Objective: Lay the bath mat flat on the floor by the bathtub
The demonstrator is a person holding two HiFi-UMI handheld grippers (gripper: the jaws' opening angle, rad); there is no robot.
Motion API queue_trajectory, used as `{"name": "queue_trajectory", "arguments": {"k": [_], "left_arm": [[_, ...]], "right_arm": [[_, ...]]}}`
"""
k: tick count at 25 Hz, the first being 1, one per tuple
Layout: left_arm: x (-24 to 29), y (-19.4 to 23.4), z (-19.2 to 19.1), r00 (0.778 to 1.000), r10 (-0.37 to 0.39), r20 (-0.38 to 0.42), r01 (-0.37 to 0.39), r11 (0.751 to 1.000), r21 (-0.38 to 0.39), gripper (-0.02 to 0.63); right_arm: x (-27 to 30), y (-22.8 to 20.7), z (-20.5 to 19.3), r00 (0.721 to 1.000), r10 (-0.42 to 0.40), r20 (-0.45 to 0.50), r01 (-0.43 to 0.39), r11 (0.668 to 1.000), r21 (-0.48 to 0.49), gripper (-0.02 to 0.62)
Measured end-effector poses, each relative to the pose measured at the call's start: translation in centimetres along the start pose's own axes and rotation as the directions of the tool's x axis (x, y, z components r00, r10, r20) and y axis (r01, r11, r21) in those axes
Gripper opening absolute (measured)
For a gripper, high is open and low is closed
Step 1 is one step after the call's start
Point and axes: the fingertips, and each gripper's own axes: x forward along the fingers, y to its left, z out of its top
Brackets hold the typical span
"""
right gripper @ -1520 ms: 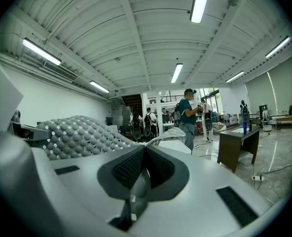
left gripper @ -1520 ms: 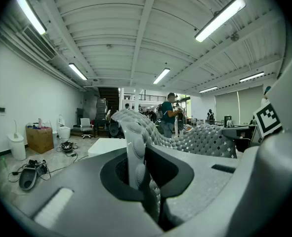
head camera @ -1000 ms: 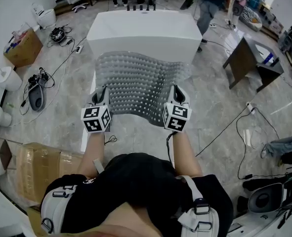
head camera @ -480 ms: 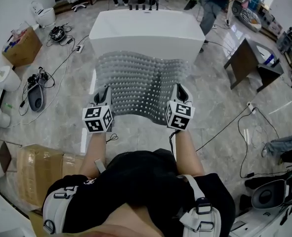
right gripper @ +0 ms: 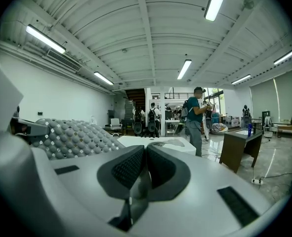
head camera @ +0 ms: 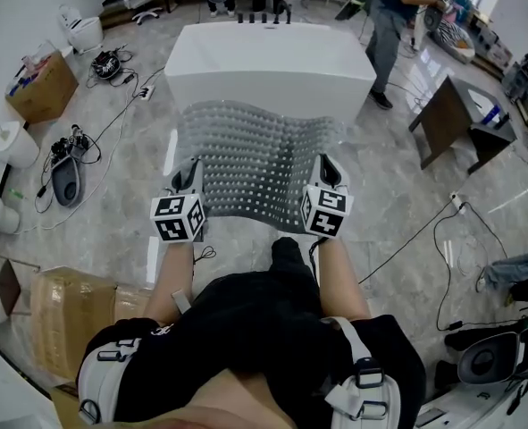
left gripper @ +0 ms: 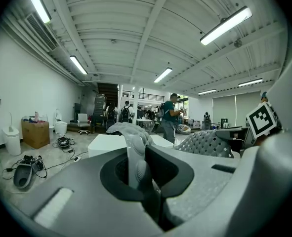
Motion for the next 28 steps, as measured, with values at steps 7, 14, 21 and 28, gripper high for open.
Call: {"name": "queue_trajectory", "arguments": {"k": [7, 14, 21, 28], "left_arm": [[4.7, 2.3, 0.4, 0.999, 0.031, -0.013, -0.031, 1.0, 0.006, 0.021], [12.5, 3.9, 1.7, 0.998, 0.055, -0.028, -0.055, 0.998, 0.011, 0.021], [21.8, 4.0, 3.7, 0.997, 0.052, -0.057, -0.053, 0.999, -0.008, 0.021], [30.9, 3.5, 5.0, 0.994, 0.064, -0.084, -0.066, 0.998, -0.022, 0.021]], "right_arm": [[6.7, -0.1, 0.3, 0.999, 0.035, 0.0, -0.035, 0.999, 0.022, 0.014], [15.0, -1.8, 0.9, 0.998, 0.055, -0.017, -0.054, 0.998, 0.033, 0.014], [23.4, -5.1, 2.6, 0.996, 0.066, -0.055, -0.065, 0.997, 0.035, 0.014], [31.4, -9.6, 3.8, 0.994, 0.073, -0.085, -0.071, 0.997, 0.025, 0.014]]}}
